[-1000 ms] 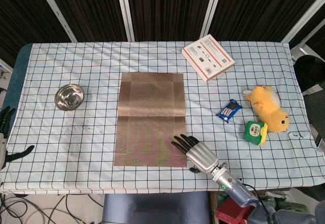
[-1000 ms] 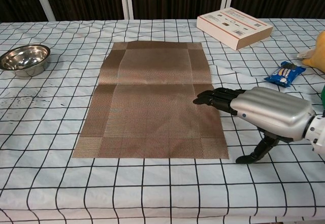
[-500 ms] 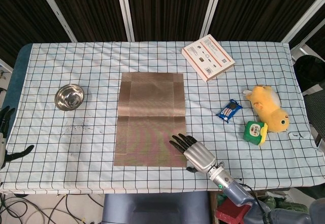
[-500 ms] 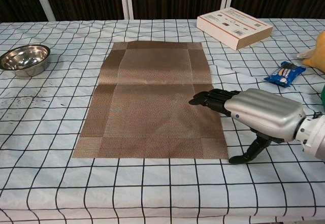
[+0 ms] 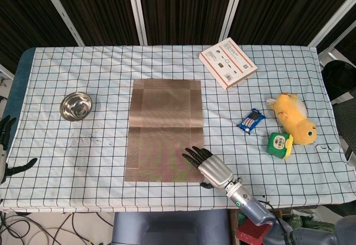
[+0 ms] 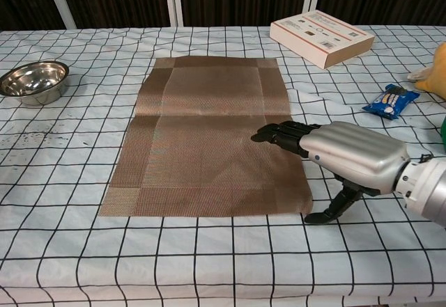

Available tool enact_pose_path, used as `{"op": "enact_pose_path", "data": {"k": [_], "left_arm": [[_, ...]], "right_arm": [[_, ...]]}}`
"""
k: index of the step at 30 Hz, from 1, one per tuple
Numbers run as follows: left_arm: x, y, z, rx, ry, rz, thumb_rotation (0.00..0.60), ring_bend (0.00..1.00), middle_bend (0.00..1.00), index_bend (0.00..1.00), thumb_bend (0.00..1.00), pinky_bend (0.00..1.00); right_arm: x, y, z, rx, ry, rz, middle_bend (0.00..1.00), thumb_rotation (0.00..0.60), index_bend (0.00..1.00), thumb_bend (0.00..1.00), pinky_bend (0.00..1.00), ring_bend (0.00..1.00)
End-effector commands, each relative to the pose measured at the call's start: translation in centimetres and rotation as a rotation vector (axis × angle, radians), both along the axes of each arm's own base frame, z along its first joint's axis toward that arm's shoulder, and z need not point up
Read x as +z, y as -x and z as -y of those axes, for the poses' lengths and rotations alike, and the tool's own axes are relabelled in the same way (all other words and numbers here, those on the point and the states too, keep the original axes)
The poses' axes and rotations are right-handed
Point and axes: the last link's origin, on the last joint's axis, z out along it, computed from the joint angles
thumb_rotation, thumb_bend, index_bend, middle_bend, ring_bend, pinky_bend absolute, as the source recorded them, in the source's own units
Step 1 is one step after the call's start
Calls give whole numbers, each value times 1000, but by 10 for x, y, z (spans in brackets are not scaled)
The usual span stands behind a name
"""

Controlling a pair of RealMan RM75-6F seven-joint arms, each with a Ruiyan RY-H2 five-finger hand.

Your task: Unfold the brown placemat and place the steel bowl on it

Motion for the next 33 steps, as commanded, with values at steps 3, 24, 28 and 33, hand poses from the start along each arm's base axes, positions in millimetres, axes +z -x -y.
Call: {"op": "enact_pose_path", "data": {"k": [3,24,28,33], "left_arm": [[0,0,0,-1,1,1,600,0,0,0,26,0],[-1,0,0,0,8,14,600,0,0,0,26,0],[-1,0,0,-2,12,15,600,0,0,0,26,0],[-1,0,0,-2,13,16,600,0,0,0,26,0]], "right_arm": [[-1,-3,0,-10,-4,22,0,600,21,237,159,10],[-3,-12,2,-61,16,140,236,600,496,283,159,81],[-3,-11,3,-61,23,144,275,600,540,294,159,93],[-3,-10,3,-64,23,148,277,600,545,358,159,93]]}}
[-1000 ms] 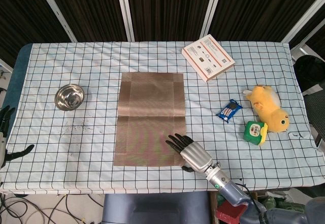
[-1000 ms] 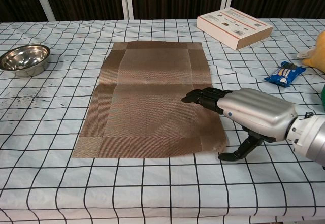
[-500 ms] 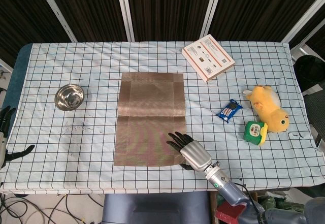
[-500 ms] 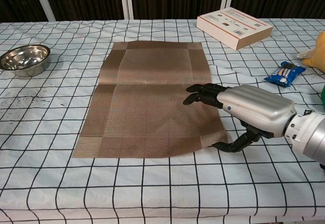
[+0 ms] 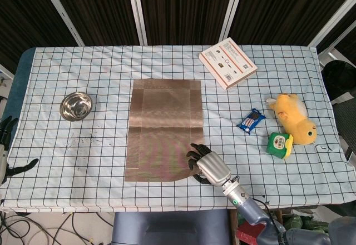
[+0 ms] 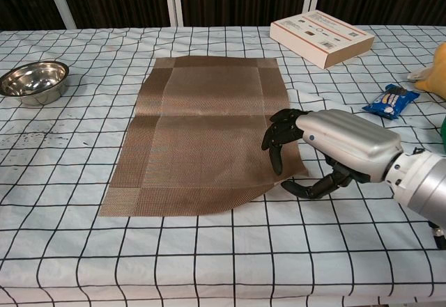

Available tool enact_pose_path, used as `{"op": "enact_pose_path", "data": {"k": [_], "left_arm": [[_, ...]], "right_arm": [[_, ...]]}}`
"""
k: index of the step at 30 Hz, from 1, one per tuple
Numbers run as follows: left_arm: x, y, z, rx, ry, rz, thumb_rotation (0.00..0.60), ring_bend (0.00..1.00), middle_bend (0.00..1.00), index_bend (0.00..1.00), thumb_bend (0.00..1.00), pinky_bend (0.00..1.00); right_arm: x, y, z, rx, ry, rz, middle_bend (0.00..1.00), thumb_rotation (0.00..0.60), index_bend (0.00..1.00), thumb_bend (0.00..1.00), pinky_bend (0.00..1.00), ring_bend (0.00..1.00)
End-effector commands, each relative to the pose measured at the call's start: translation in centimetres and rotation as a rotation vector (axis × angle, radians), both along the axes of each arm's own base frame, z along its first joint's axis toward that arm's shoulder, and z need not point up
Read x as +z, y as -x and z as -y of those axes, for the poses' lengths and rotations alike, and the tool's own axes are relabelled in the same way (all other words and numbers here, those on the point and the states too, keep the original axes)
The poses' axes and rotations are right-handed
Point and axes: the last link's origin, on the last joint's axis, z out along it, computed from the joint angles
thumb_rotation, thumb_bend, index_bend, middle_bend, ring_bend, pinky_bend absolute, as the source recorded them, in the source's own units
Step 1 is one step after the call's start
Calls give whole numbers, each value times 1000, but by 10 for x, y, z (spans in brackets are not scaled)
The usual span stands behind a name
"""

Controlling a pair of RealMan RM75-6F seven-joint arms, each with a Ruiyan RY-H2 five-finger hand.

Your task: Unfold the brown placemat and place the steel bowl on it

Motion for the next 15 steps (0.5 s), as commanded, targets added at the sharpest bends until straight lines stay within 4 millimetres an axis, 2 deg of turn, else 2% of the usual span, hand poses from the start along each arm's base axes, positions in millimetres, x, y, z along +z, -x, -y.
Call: {"op": "enact_pose_path", "data": {"k": [1,15], "left_arm": [[0,0,0,0,0,0,600,0,0,0,26,0],[0,0,0,1,2,5,600,0,0,0,26,0]], "right_arm": [[0,0,0,0,-1,1,278,600,546,371,159,93],[-2,3,-3,-3,-15,1,278,600,557,461,159,93]]}}
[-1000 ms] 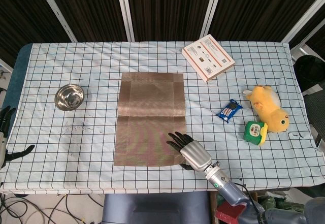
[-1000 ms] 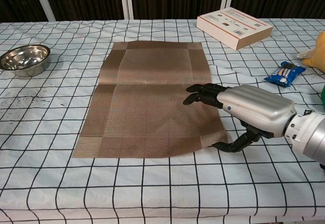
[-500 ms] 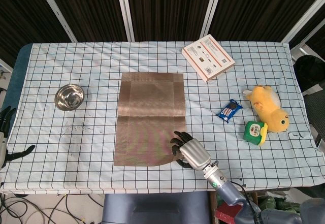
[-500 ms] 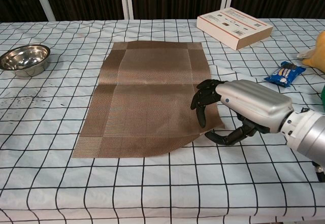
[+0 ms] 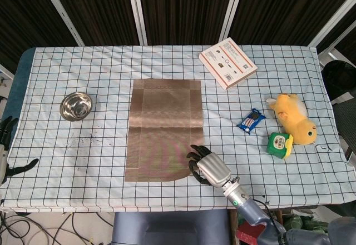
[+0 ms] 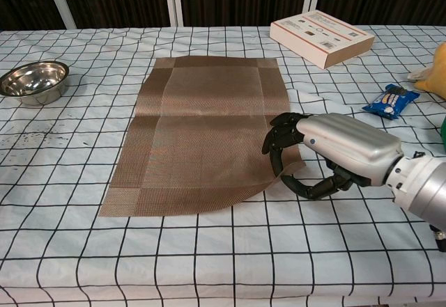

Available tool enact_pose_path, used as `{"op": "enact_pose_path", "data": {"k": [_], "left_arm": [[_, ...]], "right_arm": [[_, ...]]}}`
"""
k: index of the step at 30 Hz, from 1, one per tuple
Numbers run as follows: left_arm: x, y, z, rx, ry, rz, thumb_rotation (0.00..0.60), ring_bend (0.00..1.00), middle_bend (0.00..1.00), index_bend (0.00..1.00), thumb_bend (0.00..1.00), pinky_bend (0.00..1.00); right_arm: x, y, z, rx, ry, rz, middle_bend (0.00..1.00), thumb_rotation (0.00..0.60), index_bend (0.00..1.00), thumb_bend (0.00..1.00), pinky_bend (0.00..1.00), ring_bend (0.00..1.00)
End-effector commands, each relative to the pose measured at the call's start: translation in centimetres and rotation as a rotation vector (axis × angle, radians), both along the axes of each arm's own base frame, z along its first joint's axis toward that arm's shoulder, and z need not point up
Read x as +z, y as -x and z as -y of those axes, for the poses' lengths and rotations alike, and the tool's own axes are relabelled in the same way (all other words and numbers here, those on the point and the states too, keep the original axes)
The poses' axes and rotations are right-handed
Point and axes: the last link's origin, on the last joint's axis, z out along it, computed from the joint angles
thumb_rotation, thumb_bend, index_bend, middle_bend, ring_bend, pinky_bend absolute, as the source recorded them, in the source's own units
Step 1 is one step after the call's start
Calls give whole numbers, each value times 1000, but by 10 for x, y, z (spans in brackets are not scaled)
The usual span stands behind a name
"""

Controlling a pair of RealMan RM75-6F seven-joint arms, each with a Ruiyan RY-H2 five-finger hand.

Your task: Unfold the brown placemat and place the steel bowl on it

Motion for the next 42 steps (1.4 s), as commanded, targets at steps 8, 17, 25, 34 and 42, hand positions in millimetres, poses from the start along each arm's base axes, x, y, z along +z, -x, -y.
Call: {"op": "enact_pose_path", "data": {"k": [8,17,25,34,42], "left_arm": [[0,0,0,-3,3,1,600,0,0,0,26,0],[-1,-1,1,-5,6,2,600,0,0,0,26,0],[-2,-3,2,-11,9,4,600,0,0,0,26,0],[-3,-4,3,-15,14,6,600,0,0,0,26,0],[-4,-4,3,-10,21,4,600,0,0,0,26,0]], "right_arm": [[1,2,-4,8,-5,2,280,600,576,482,159,94],[6,3,-15,19,-22,24,283,600,584,509,159,93],[24,9,-31,61,-13,37,286,600,596,513,159,93],[78,24,-14,58,125,-23,287,600,607,517,159,93],[128,48,25,-66,262,-102,294,600,615,519,159,93]]}}
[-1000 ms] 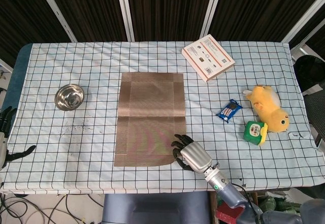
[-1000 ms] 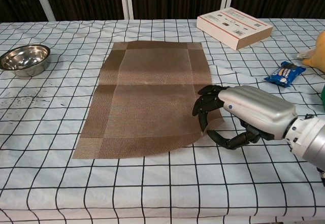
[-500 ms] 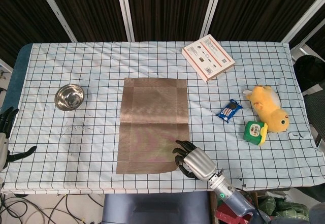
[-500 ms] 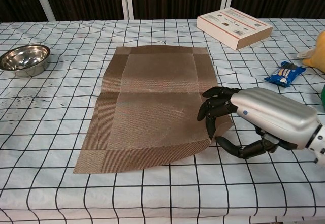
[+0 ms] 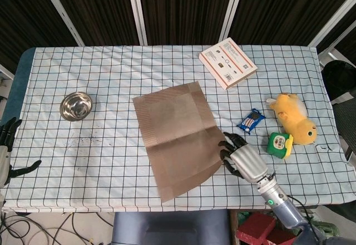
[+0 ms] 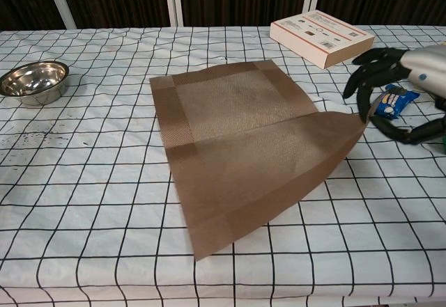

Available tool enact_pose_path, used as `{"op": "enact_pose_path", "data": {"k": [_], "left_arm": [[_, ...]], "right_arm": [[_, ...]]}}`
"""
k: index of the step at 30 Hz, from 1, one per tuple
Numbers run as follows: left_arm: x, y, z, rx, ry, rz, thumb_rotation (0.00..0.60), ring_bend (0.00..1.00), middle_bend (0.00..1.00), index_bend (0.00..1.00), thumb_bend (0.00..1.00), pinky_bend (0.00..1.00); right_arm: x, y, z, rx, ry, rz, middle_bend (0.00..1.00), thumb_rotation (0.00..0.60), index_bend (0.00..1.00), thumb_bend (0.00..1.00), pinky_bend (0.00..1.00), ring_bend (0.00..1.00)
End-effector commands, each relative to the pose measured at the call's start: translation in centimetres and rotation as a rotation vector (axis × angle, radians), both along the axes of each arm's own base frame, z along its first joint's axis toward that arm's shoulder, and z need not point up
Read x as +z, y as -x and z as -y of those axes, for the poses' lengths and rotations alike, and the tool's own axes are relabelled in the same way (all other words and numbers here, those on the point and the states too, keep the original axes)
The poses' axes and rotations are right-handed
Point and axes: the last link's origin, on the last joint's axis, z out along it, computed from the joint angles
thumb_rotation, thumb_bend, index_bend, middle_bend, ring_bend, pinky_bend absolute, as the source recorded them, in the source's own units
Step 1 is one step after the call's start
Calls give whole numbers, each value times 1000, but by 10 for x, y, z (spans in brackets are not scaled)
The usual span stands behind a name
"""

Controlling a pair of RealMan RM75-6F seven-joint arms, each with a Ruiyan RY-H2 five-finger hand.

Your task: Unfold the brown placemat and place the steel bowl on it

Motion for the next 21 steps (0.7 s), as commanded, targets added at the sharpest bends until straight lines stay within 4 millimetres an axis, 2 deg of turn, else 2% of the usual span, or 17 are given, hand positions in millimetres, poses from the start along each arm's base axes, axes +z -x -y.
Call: {"op": "enact_pose_path", "data": {"k": [1,13,21], "left_arm": [[0,0,0,-1,3,-1,600,0,0,0,26,0],[-1,0,1,2,3,-4,600,0,0,0,26,0],[-2,-1,1,4,6,-9,600,0,0,0,26,0]], "right_arm": [[24,10,22,-76,72,-20,297,600,619,520,159,93],[75,23,83,-165,236,-186,305,600,630,523,159,93],[90,20,112,-157,302,-331,305,600,630,524,159,93]]}}
